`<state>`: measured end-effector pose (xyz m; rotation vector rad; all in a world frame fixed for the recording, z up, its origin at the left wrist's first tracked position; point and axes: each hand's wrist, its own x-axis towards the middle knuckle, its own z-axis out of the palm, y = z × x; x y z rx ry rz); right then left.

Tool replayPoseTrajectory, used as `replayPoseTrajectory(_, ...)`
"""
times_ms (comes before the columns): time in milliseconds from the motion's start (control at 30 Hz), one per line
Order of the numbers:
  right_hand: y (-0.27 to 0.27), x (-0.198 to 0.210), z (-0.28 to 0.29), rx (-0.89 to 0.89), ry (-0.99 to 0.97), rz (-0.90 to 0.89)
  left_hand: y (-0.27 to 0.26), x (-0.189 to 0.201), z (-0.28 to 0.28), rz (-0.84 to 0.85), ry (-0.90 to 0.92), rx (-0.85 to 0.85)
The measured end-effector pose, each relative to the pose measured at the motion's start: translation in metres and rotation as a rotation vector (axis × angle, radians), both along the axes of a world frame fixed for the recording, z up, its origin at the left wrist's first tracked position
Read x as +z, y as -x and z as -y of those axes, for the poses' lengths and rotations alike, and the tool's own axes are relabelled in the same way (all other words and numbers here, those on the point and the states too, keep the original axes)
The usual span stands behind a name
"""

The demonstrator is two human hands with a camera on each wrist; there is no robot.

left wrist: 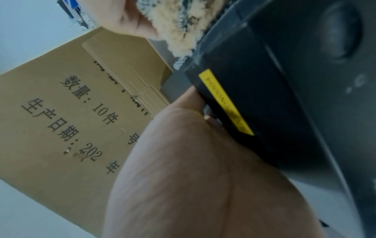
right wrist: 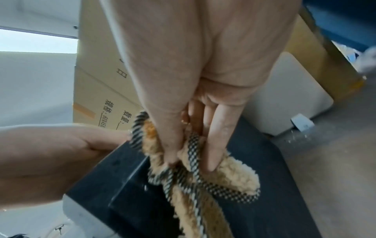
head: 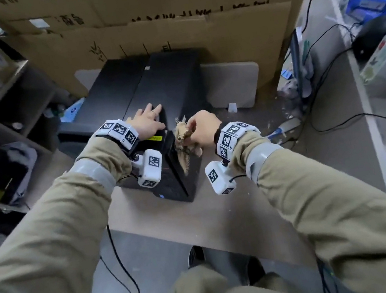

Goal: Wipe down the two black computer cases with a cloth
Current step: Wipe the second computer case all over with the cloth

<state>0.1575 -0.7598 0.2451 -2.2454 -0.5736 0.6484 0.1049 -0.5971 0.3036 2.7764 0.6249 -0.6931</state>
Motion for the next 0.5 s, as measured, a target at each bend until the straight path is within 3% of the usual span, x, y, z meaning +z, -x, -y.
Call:
replayPoseTrajectory(300,0.007,-0.07,-0.015,-0.153,0.18,-0.179,-0.002,-0.004,-0.001,-0.013,0.011,0.034)
replayPoseTrajectory(400,0.018,-0.108,-0.023,-0.103,0.275,-0.214,-0.004,-0.006,-0.002,-0.001,0.018,0.043)
replayPoseTrajectory(500,0.032,-0.135,-0.026,-0.028,0.29,-0.391,-0.007,-0.007,0.0,0.012,0.031,0.053)
